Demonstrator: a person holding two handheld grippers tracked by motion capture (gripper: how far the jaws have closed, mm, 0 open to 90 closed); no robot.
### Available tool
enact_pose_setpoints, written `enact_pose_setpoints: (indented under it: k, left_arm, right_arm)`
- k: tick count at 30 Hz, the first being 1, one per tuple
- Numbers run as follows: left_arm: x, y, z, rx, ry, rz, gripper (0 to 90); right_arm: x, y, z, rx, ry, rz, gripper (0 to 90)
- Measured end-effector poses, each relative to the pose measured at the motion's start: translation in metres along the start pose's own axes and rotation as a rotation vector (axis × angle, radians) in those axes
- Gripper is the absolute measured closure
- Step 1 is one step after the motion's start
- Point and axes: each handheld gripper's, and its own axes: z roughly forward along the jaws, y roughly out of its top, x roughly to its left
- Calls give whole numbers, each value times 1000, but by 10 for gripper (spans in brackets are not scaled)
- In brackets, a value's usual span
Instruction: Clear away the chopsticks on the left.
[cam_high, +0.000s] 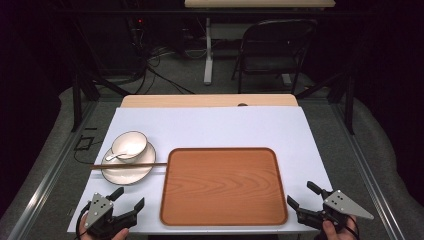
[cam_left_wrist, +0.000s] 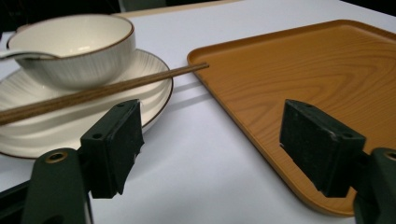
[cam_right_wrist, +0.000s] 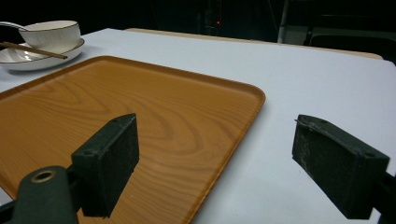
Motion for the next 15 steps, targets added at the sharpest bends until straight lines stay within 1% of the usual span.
enact_pose_setpoints:
  k: [2, 3, 4, 7, 9, 10, 12, 14, 15]
  left_arm:
    - [0, -1, -2, -4, 6, 0, 211]
    - [-1, -1, -2, -1, 7, 8, 210]
    - [-2, -1, -3, 4, 7, 17, 204]
    - [-5, -2, -5, 14, 17, 54, 180]
    - [-7, -2, -6, 20, 21, 72, 174]
    - [-7, -2, -5, 24, 24, 75, 173]
    - [-9, -1, -2, 52, 24, 83, 175]
    - [-10, 1, 2, 99, 24, 98, 184]
    - [-11, 2, 4, 122, 23, 108, 197]
  right_arm:
    - [-1, 0, 2, 1, 5, 3, 140]
    - [-2, 0, 3, -8, 7, 0, 140]
    - [-1, 0, 3, -9, 11, 10, 140]
    - [-2, 1, 6, -13, 21, 13, 140]
    - [-2, 1, 8, -10, 25, 16, 140]
    - [-2, 2, 8, -6, 27, 27, 140]
    - [-2, 1, 7, -9, 26, 24, 140]
    - [-2, 1, 6, -14, 20, 14, 140]
    - [-2, 1, 4, -16, 17, 17, 140]
